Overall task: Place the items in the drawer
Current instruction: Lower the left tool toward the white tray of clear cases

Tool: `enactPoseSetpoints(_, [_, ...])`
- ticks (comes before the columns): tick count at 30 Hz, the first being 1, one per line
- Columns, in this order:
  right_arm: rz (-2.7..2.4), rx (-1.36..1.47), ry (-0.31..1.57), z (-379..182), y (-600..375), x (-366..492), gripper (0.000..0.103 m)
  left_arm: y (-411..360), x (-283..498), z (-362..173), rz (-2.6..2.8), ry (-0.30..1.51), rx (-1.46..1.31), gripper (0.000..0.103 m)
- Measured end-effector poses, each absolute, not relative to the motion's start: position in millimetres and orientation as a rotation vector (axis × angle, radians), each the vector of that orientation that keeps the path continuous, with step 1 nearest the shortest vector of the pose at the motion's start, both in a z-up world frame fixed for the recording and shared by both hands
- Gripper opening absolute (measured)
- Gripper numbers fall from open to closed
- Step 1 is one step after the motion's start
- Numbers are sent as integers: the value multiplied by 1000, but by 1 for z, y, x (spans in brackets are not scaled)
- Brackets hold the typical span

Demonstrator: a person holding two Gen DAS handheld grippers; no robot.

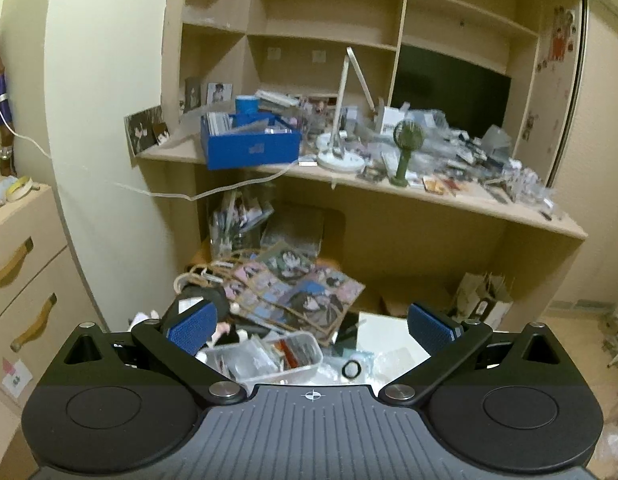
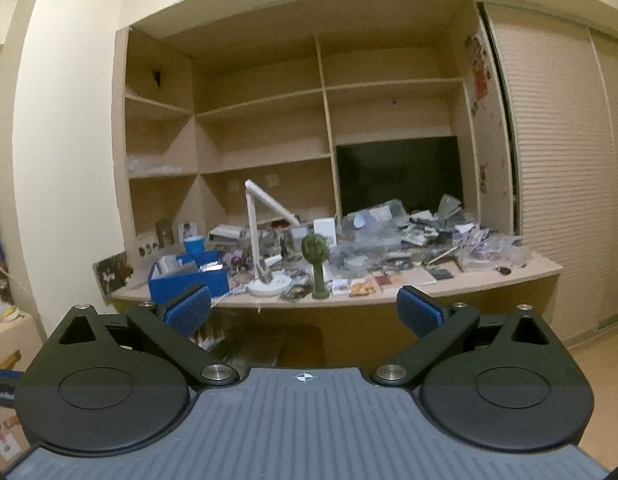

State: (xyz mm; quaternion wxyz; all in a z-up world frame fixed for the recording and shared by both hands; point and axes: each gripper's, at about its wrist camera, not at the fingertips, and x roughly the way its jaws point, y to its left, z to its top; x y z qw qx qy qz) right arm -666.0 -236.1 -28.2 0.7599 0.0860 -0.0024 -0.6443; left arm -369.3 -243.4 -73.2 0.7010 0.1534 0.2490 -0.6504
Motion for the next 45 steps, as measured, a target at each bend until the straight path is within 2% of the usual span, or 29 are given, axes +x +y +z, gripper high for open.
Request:
enactPoseSetpoints(8, [-1354,210,61,-41,-265,-674,102,-261,-377,-100,-1424,609,402,103])
enactPoseSetpoints(16, [-1330,221,117,-48,-304,-653,102,-302,-360,-117,-1474,460,481,103])
enactPoseSetpoints(18, [-1344,225,130,-49,-315,-648,102,-320,-348,-128,-1500,401,557,103])
enactPoseSetpoints(25, [-1363,207,186,-49,-356,-613,102,-384,-314,-173,-1715,362,890,103])
enactPoseSetpoints(28, [-1360,217,201,-54,-368,-599,102,-403,-311,-193,-1761,257,1056,103])
enactPoseSetpoints(32, [-1379,253,212,-61,-377,-587,102,-425,-304,-217,-1772,186,1117,103])
enactPoseSetpoints(37, [-1424,307,238,-74,-387,-582,102,-456,-298,-256,-1874,311,1214,102])
enactPoseSetpoints(41, [-1442,343,269,-84,-397,-578,102,-476,-299,-290,-1919,369,1305,90])
enactPoseSetpoints(45, [-1434,345,307,-91,-407,-571,102,-493,-296,-306,-1915,447,1287,95])
